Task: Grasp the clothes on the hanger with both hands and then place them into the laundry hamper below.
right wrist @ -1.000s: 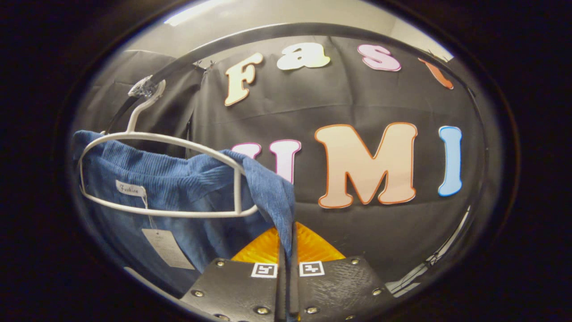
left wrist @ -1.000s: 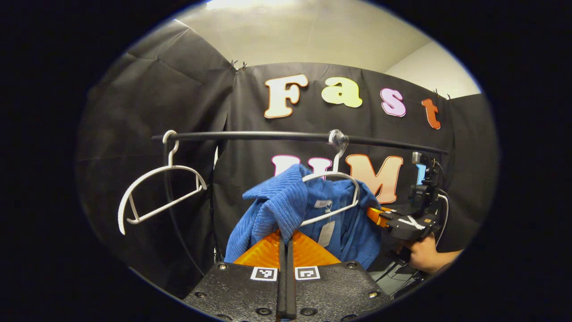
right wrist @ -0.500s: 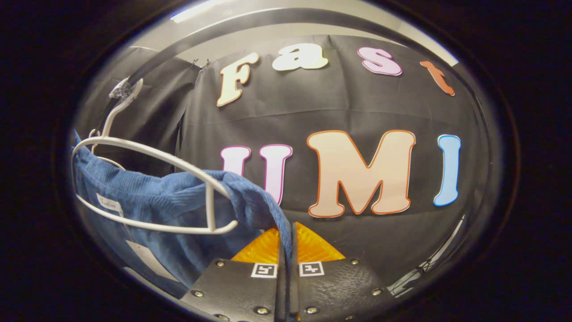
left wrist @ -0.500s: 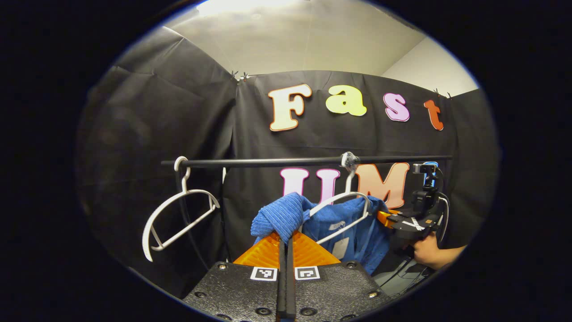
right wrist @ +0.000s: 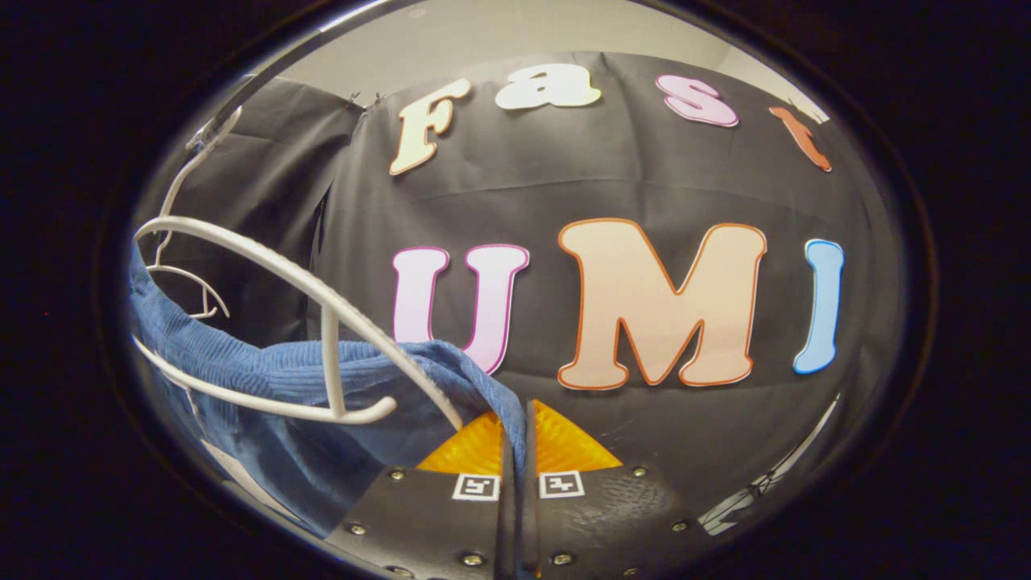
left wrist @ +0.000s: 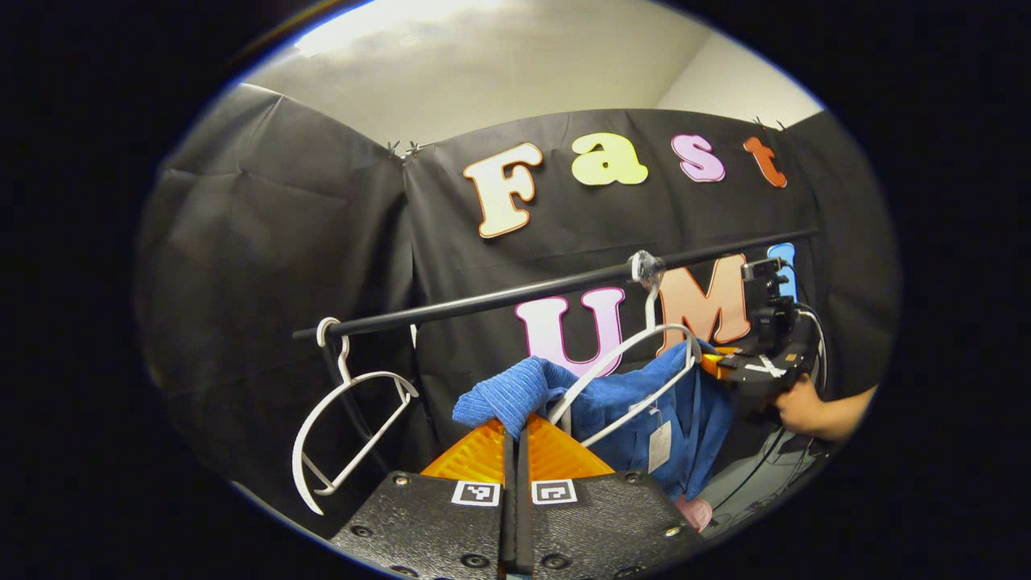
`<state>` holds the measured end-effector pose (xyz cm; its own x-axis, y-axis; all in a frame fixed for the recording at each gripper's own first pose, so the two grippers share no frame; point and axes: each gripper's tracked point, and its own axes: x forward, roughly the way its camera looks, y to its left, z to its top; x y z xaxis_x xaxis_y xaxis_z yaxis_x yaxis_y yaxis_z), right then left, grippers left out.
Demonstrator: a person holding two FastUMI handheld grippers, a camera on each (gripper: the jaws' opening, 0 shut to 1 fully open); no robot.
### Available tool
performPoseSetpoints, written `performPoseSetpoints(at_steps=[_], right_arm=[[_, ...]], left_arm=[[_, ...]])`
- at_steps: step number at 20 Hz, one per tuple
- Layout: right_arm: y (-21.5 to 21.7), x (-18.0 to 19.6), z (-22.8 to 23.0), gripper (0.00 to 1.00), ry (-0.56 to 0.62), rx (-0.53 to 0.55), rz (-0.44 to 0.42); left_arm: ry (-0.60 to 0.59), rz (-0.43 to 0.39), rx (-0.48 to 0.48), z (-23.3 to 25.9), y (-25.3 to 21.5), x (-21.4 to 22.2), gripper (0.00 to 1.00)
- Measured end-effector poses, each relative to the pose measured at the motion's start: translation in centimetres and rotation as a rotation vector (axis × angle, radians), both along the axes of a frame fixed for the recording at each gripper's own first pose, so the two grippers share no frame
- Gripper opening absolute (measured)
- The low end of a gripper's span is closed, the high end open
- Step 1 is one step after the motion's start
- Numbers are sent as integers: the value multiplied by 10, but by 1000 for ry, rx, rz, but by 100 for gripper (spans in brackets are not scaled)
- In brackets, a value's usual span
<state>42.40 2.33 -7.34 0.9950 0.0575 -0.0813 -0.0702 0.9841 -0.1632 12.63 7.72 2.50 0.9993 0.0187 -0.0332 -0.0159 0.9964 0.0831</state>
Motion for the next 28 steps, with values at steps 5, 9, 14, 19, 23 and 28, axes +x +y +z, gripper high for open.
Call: performPoseSetpoints(at_steps=[5, 9, 14, 19, 23, 28], right_arm=[[4, 4, -13, 4, 12, -36, 8], [8, 1, -30, 4, 47, -40, 17], [9, -11, -40, 4, 61, -61, 9], [9, -31, -51, 4, 86, -77, 12], [8, -52, -57, 4, 102, -90, 2], [3, -82, -48, 4, 89, -97, -24]], left_arm=[[64, 31, -32, -36, 16, 4, 0], [123, 42, -78, -67, 20, 9, 1], [174, 39, -84, -95, 24, 11, 0], [193, 58, -52, -111, 29, 18, 1], [158, 14, 9, -102, 17, 26, 0], [100, -81, 31, -89, -6, 38, 0]])
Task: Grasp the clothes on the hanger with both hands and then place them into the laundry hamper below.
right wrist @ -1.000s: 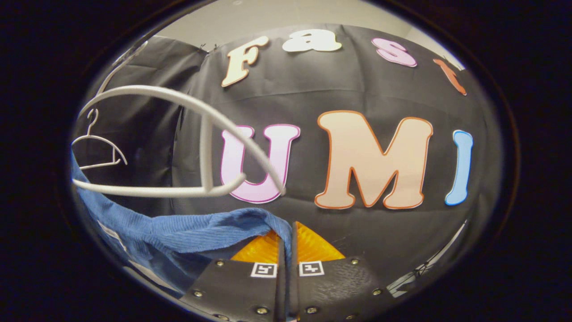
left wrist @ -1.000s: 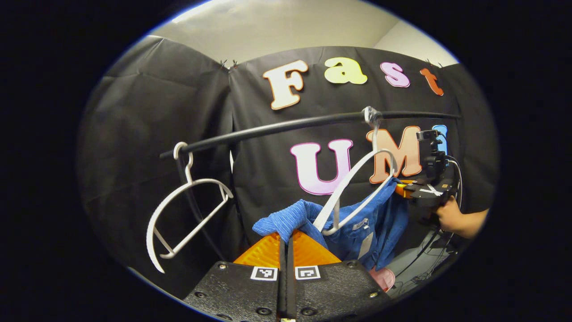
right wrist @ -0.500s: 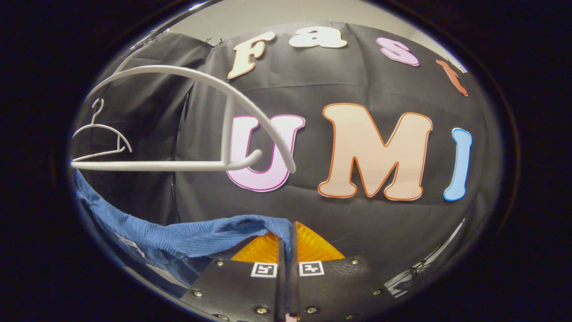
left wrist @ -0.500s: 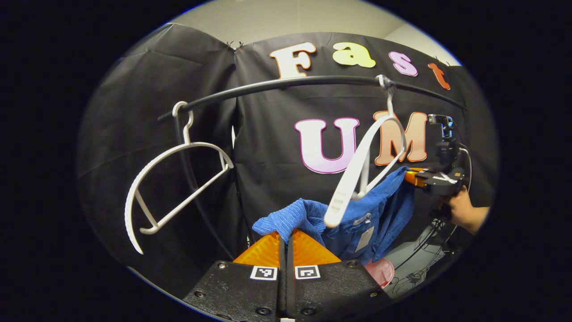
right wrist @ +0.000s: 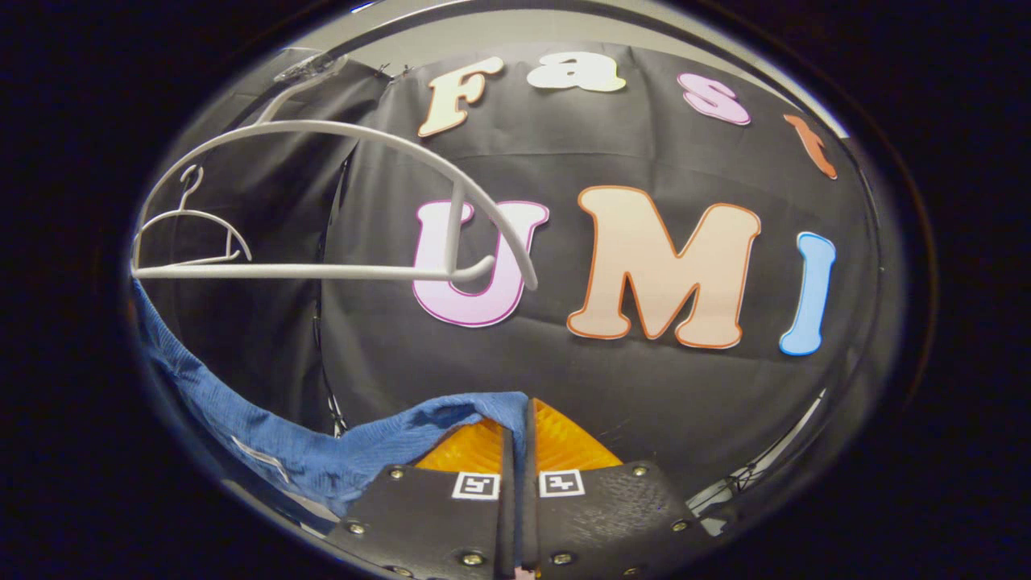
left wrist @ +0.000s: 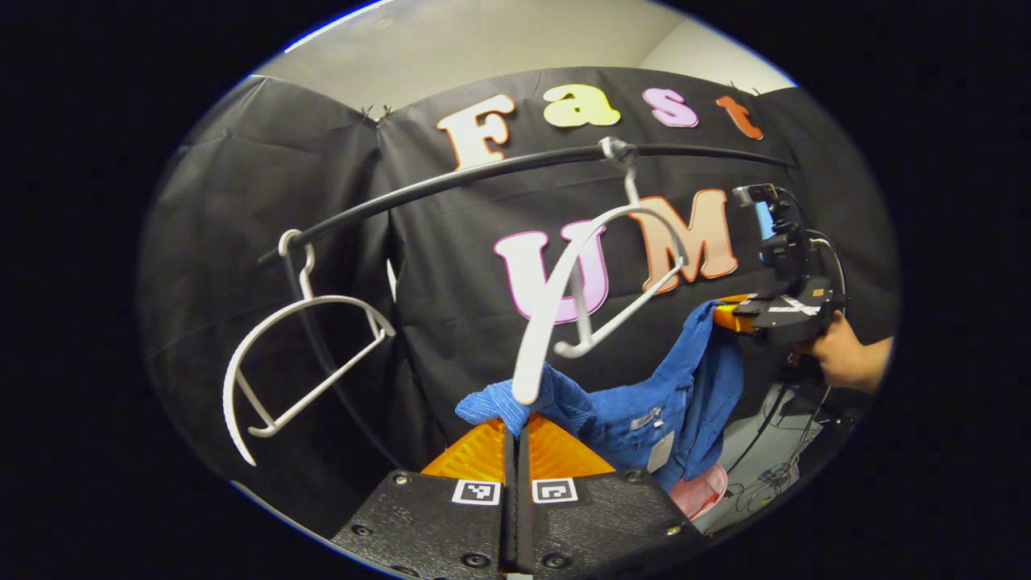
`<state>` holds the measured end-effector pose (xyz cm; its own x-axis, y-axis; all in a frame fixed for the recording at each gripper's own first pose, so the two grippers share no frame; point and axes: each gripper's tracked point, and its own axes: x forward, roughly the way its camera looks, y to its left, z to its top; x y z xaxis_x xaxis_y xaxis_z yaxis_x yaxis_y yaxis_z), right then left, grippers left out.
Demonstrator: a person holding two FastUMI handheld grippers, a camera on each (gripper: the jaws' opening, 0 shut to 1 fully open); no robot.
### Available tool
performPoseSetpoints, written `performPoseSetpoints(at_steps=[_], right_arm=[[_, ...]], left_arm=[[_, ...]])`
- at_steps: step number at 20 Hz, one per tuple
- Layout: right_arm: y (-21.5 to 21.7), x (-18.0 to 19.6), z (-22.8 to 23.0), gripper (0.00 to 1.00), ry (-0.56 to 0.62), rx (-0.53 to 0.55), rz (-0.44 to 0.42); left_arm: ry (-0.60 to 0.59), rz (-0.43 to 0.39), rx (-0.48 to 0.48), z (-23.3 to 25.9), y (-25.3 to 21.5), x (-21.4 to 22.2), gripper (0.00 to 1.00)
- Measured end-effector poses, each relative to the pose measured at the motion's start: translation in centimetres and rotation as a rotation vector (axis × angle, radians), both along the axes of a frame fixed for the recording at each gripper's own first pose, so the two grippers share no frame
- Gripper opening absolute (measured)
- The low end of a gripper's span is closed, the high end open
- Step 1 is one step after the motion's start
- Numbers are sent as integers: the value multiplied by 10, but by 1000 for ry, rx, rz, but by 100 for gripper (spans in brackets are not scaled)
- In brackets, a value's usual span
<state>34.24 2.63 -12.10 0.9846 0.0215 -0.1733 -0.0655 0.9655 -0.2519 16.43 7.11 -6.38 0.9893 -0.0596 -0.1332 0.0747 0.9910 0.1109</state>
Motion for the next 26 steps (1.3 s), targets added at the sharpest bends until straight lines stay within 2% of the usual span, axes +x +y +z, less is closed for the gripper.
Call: performPoseSetpoints(at_steps=[8, 9, 11, 18, 26], right_arm=[[-12, -42, 11, 4, -27, -29, -58], [-14, -47, 11, 7, -30, -31, -65], [-17, -56, 14, 4, -32, -27, -74], [-26, -91, 28, 4, -27, 5, -90], [-32, -120, 35, 4, -13, 56, -118]], left_arm=[[17, -85, -59, -5, -6, 30, 0], [28, -94, -54, -6, -6, 34, 0], [40, -111, -50, -6, -5, 40, 0], [30, -167, -77, -11, -29, 80, 0], [-2, -219, -126, 10, -79, 97, 0]])
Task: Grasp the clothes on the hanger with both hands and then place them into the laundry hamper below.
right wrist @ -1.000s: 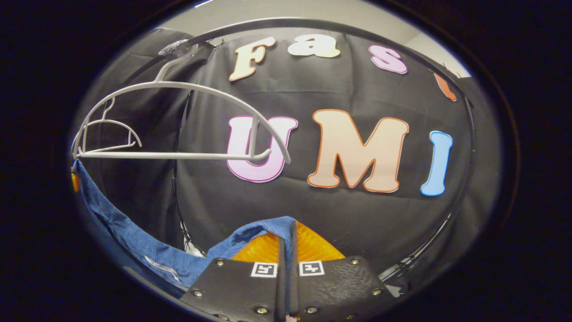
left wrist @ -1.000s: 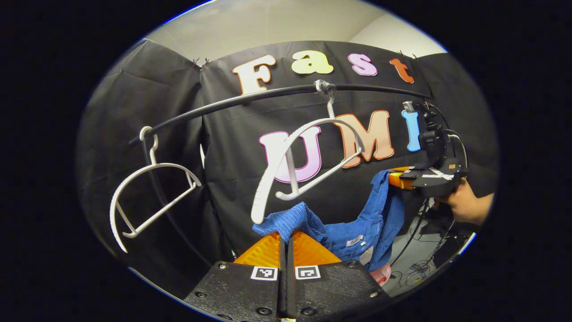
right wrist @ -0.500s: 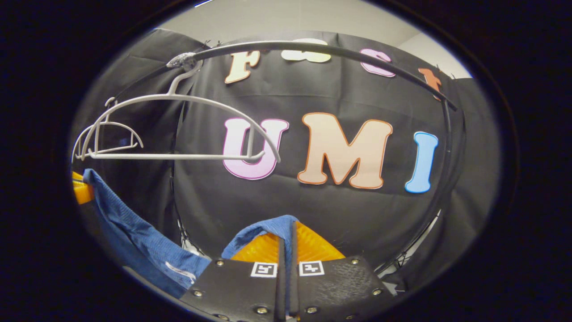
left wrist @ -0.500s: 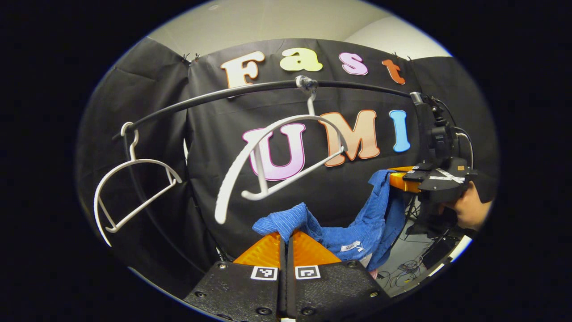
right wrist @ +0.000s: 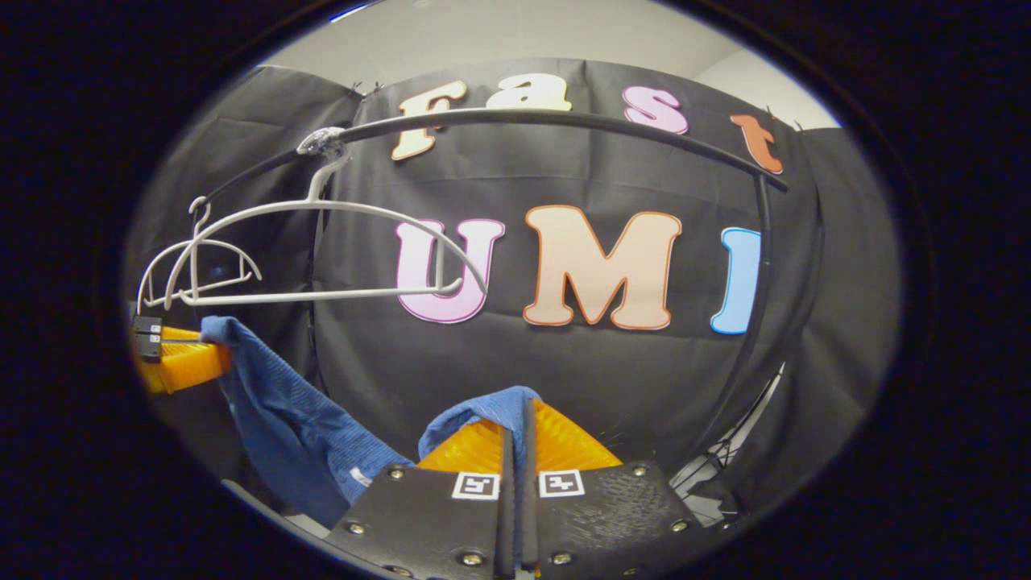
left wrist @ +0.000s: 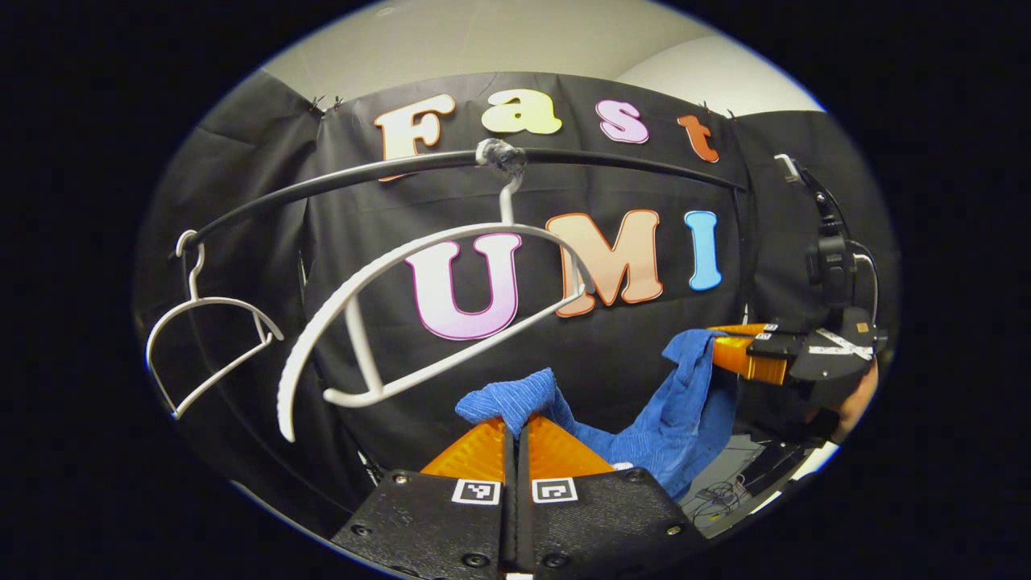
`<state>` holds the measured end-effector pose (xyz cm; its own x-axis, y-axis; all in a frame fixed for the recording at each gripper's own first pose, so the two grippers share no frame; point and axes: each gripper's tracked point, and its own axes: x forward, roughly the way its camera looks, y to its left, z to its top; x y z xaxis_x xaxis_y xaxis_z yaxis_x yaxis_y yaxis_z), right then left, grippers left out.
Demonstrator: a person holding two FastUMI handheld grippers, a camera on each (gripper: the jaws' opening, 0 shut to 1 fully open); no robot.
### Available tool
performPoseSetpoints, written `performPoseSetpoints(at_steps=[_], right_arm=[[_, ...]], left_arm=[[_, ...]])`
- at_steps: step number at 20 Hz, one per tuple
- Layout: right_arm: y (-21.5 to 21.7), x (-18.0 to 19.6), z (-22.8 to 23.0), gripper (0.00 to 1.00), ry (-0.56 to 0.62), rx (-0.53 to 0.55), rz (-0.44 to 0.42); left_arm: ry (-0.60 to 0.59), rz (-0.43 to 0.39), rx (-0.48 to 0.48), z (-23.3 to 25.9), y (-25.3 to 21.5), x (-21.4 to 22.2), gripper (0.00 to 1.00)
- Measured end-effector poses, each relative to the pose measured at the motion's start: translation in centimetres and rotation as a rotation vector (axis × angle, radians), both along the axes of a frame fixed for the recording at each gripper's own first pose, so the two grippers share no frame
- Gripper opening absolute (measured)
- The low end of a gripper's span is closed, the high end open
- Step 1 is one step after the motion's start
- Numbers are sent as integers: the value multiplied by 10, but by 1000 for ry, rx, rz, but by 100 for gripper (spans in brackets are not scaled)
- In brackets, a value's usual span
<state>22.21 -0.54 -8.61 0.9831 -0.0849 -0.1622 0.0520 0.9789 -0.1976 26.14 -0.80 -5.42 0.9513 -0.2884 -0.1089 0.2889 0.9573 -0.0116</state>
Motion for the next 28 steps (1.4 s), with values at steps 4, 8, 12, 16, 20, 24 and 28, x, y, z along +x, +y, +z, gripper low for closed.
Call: performPoseSetpoints(at_steps=[4, 8, 12, 16, 20, 24, 28], right_arm=[[3, -4, 4, 4, -4, 32, -6], [4, 0, 7, 4, -3, 94, -22], [10, 4, 8, 4, -3, 122, -28], [24, 10, 18, 1, -35, 123, 12], [27, 16, 22, 4, -40, 160, 39], [22, 25, 21, 4, -35, 195, 42], [17, 36, 1, 4, 3, 193, 60]], left_arm=[[3, 16, -39, 2, -17, 13, 0], [2, 52, -75, 1, -24, 28, 0], [-5, 111, -124, 0, -26, 37, 0], [-14, 131, -117, 1, -29, 43, 0], [-44, 146, -128, 11, -33, 52, 0], [-33, 154, -134, 10, -44, 60, 0], [-8, 152, -128, -7, -62, 71, 0]])
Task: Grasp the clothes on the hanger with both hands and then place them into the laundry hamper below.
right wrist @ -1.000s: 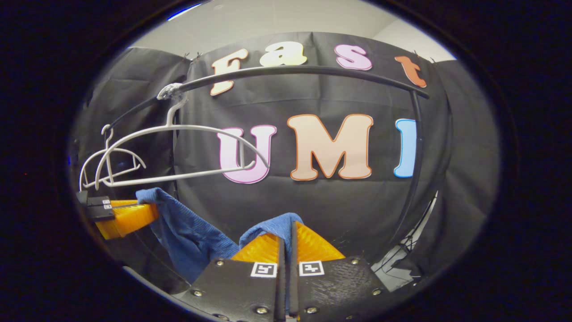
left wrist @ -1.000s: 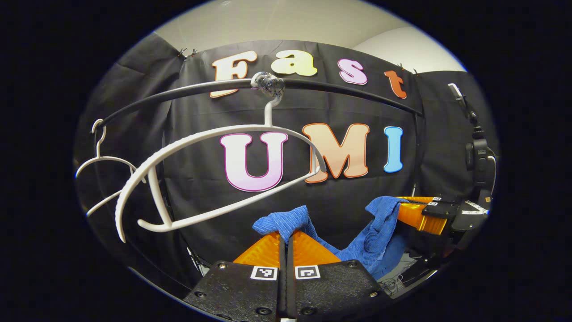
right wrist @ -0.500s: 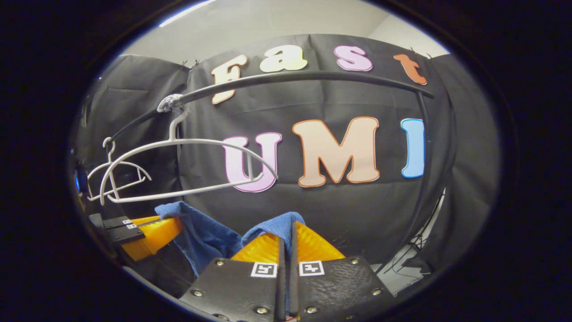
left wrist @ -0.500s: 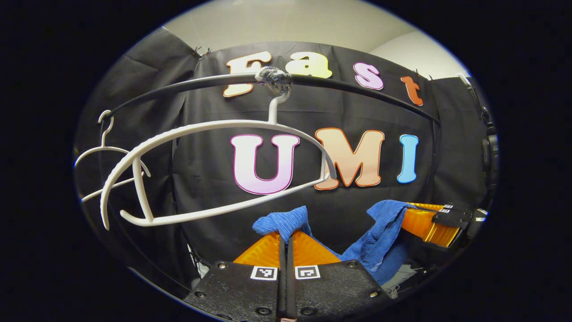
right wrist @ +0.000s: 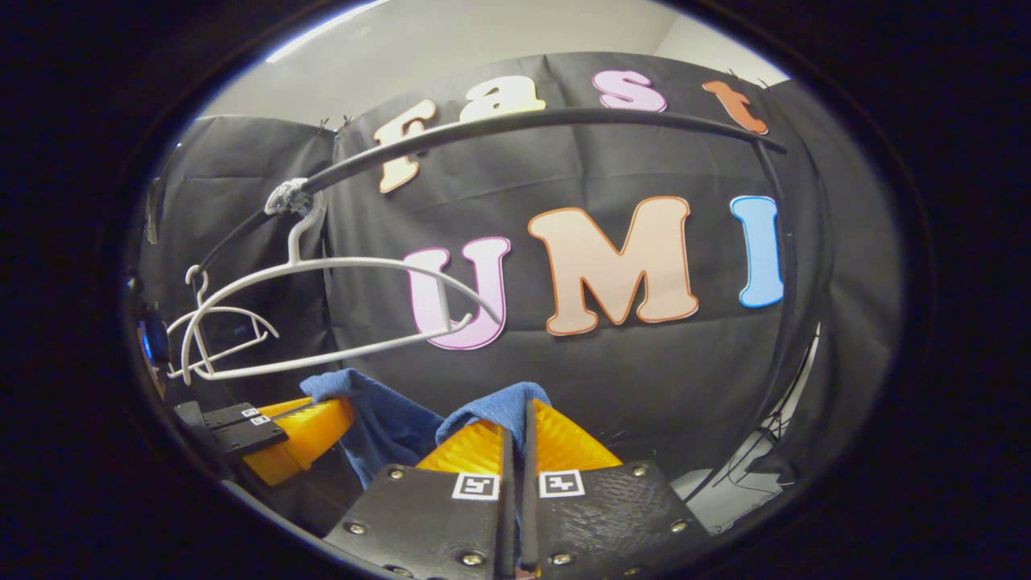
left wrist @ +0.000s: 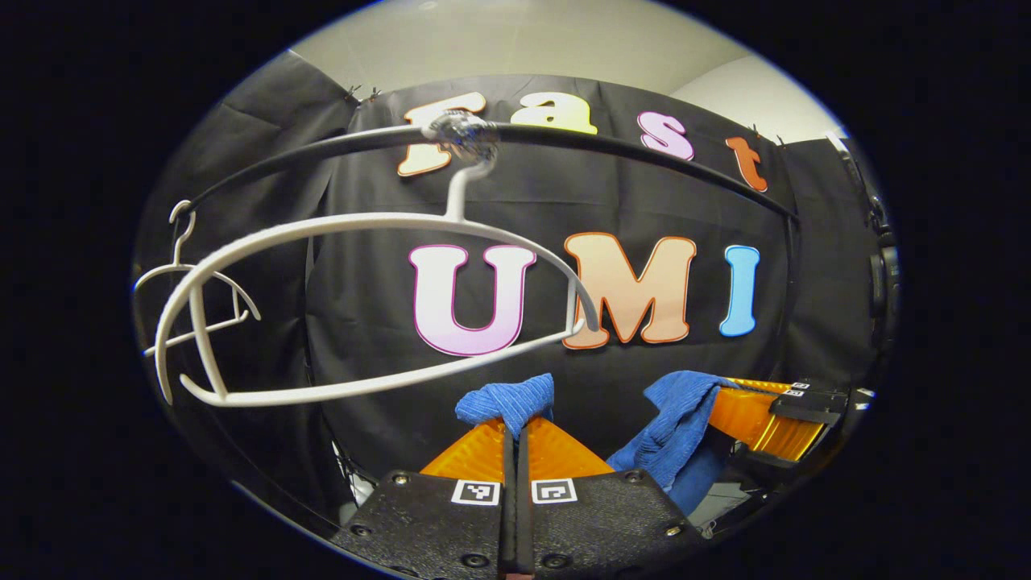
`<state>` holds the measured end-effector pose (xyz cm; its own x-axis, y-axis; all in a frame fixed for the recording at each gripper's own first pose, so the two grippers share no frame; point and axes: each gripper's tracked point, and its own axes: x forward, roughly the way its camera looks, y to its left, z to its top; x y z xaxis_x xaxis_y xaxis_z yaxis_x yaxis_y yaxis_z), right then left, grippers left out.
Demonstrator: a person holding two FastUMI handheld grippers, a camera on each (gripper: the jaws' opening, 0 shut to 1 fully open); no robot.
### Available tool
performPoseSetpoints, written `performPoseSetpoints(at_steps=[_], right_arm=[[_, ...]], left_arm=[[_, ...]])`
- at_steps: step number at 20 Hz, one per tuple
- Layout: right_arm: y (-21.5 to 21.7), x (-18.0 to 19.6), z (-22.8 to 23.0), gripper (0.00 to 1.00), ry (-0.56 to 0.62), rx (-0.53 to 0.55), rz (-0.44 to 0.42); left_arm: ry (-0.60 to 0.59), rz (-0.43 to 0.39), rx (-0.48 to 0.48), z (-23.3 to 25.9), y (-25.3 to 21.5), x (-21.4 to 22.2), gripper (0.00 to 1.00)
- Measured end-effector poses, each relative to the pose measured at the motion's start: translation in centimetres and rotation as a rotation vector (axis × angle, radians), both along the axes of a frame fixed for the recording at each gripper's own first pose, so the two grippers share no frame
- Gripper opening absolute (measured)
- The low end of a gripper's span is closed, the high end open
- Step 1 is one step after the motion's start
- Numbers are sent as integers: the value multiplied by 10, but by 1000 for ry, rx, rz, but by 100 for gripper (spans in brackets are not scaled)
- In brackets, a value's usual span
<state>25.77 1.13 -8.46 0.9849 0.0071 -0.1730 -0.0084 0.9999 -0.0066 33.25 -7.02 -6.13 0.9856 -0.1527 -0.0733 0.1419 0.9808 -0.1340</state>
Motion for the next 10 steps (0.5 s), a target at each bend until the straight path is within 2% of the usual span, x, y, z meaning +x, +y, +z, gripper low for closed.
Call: performPoseSetpoints(at_steps=[6, 9, 10], right_arm=[[-31, 17, -51, 4, 113, 49, -18], [-44, 22, -85, 4, 189, 65, -23], [-44, 22, -95, 7, 213, 74, -13]], left_arm=[[126, 29, -24, -63, -13, 18, 0], [197, 38, 2, -98, -16, 22, 0], [227, 34, 5, -111, -19, 20, 0]])
